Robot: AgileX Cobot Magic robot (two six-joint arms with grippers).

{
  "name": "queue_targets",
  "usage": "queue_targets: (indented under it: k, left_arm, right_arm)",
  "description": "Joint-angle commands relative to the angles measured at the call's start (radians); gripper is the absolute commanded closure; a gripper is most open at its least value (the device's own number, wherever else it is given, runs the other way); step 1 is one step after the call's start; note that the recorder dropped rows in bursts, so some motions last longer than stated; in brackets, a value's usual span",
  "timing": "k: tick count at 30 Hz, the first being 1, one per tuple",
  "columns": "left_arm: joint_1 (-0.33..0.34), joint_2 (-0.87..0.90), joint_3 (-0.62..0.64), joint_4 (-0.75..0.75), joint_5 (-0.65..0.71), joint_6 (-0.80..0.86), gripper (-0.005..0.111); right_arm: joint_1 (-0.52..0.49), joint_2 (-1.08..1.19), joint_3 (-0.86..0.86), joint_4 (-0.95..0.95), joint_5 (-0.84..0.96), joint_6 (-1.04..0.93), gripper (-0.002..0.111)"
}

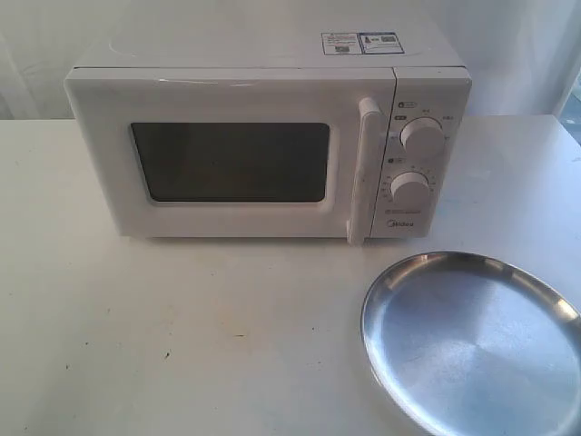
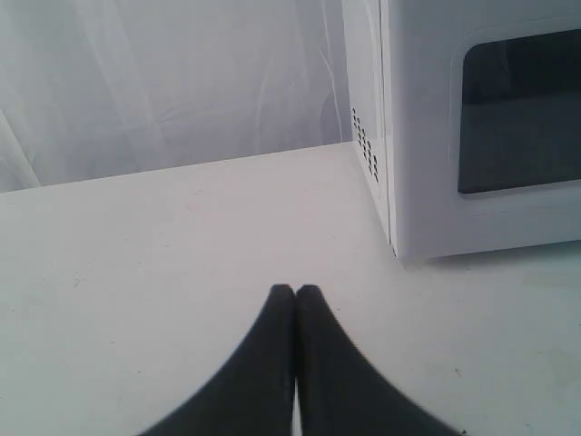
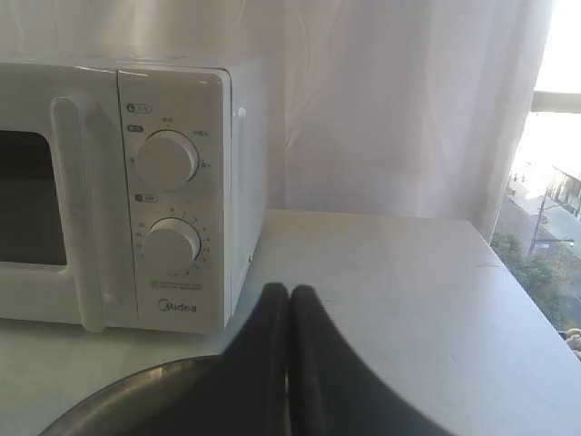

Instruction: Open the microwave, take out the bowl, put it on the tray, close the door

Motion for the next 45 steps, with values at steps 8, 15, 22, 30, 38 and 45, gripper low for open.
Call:
queue_targets:
  k: [8, 15, 22, 30, 38, 45]
  left_arm:
    - [-0.004, -0.002, -0.003, -0.008, -0.004, 0.0, 0.107]
    - [-0.004, -0.002, -0.003, -0.008, -0.004, 0.0, 0.107]
    - [-0.004, -0.002, -0.003, -0.008, -0.004, 0.0, 0.107]
    - [-0.004, -0.002, -0.003, -0.008, -0.004, 0.0, 0.107]
    - [-0.004, -0.002, -0.003, -0.008, -0.004, 0.0, 0.107]
    - [-0.004, -0.002, -0.003, -0.008, -0.004, 0.0, 0.107]
  right_arm:
    - [-0.003, -0.007, 0.006, 0.0, -0.006, 0.004, 0.108]
    - [-0.003, -0.007, 0.006, 0.0, -0.006, 0.004, 0.108]
    - [-0.003, -0.007, 0.006, 0.0, -0.006, 0.004, 0.108]
    - [-0.003, -0.007, 0.006, 0.0, -0.006, 0.004, 0.108]
    - [-0.003, -0.007, 0.006, 0.0, -0.006, 0.004, 0.108]
    - [-0.003, -0.007, 0.006, 0.0, -0.12, 0.057, 0.108]
